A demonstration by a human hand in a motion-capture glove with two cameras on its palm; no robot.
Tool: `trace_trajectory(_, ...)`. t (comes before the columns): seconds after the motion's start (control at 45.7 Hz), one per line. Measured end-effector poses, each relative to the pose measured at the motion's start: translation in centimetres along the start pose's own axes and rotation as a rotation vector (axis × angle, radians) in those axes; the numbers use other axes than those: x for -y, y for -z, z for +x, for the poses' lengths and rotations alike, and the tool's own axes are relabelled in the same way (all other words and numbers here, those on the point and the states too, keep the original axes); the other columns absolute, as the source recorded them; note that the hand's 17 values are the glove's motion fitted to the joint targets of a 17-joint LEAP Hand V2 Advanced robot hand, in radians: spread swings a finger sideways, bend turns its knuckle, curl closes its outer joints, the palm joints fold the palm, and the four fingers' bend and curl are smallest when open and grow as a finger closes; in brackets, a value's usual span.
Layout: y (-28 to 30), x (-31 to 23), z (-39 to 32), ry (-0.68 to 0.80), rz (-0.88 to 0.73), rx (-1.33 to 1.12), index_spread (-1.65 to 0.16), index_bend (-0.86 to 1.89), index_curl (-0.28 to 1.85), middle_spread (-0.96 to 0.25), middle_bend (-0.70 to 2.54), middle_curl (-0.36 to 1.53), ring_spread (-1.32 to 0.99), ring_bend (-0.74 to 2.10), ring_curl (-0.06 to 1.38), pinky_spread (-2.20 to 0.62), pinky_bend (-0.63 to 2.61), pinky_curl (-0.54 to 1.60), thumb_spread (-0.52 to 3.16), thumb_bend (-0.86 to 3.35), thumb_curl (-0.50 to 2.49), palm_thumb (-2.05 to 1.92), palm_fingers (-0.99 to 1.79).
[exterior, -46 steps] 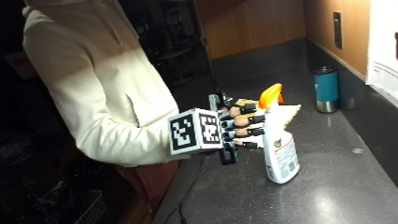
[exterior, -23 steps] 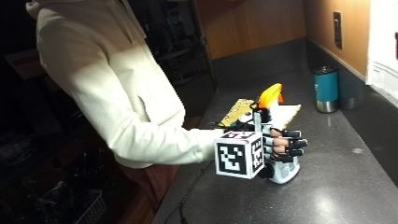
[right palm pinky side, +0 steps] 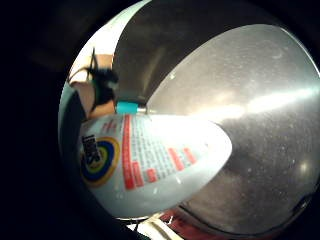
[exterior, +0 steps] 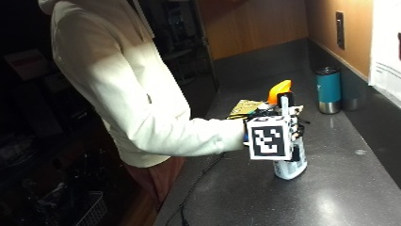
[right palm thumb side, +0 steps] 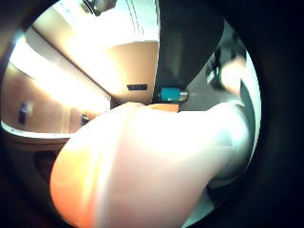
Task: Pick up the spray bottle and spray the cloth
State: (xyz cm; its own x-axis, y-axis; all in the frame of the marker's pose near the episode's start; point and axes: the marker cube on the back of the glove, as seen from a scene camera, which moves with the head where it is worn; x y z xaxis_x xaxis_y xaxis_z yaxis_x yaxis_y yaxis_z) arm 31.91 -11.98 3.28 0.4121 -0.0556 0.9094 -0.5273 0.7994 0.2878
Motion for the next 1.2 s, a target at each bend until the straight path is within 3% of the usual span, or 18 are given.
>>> trace_trajectory(0.109,-2.0,0.6,-1.8,0.009,-0.094,0.004,-0.23,0.31,0.38,-0.08,0.44,0.42,-0.13,0.56,0.37,0.01,0.14,0.28,0.69,0.04,0.49,0.88,1.24)
trace_trajectory(0.197,-4.2,1.1,-1.8,0.037,-0.157,-0.173,-0.19,0.39,0.43,-0.09,0.53,0.46,-0.14,0.53,0.38,-0.04,0.16,0.28,0.53,0.04,0.54,0.95,1.32)
trace_trajectory(0.459,-8.2,1.7,-7.0,0.176,-0.391,-0.578,-0.15,0.46,0.49,-0.09,0.58,0.48,-0.16,0.56,0.41,-0.14,0.22,0.32,0.23,-0.03,0.63,0.98,1.39)
trace_trajectory(0.744,-17.1,-1.7,-12.0,0.289,-0.628,-0.992,-0.13,0.49,0.51,-0.09,0.61,0.5,-0.17,0.57,0.43,-0.17,0.23,0.34,0.11,-0.03,0.67,0.97,1.39)
trace_trajectory(1.203,-28.0,-8.5,-18.0,0.41,-0.664,-1.576,-0.13,0.5,0.52,-0.09,0.61,0.5,-0.17,0.58,0.44,-0.18,0.25,0.36,0.07,-0.03,0.71,0.96,1.38)
